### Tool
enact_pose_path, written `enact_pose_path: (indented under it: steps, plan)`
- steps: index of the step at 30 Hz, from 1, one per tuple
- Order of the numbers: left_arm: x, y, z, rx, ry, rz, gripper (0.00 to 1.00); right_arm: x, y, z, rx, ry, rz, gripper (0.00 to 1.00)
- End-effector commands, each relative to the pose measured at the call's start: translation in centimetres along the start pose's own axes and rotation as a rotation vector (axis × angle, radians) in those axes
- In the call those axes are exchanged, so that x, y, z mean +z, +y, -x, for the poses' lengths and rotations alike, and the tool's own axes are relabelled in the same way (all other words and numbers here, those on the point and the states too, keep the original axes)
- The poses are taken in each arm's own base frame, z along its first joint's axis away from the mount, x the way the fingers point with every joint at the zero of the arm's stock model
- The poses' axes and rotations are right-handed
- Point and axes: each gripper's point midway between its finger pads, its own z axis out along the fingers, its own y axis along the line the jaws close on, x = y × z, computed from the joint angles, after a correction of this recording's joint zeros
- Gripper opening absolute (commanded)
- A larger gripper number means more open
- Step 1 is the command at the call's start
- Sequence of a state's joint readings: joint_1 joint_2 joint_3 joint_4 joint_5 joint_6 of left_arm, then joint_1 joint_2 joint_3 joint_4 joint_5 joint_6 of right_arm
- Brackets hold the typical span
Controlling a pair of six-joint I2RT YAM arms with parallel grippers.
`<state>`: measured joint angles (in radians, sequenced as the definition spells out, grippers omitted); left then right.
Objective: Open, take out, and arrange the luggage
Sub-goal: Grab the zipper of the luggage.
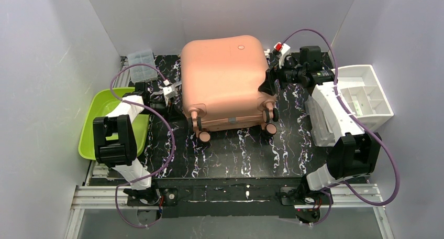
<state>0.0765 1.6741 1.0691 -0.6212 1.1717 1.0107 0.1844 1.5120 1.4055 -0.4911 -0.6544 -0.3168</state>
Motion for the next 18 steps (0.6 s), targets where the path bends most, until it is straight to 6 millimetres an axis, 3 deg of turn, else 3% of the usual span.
enact_pose_path:
  steps: [1,11,18]
  plan:
    - [-0.2,-3.1,3.7,0.073,-0.114,-0.083,0.0,2.1,-0.3,-4.6,0.045,0.149,-0.001,1.0]
    - [-0.7,-5.6,3.6,0.124,-0.119,-0.098,0.0,3.3,0.4,-5.3,0.051,0.18,0.022,1.0]
    - [-0.7,-6.5,1.6,0.139,-0.054,-0.105,0.0,3.9,0.5,-5.8,0.064,0.2,0.03,1.0]
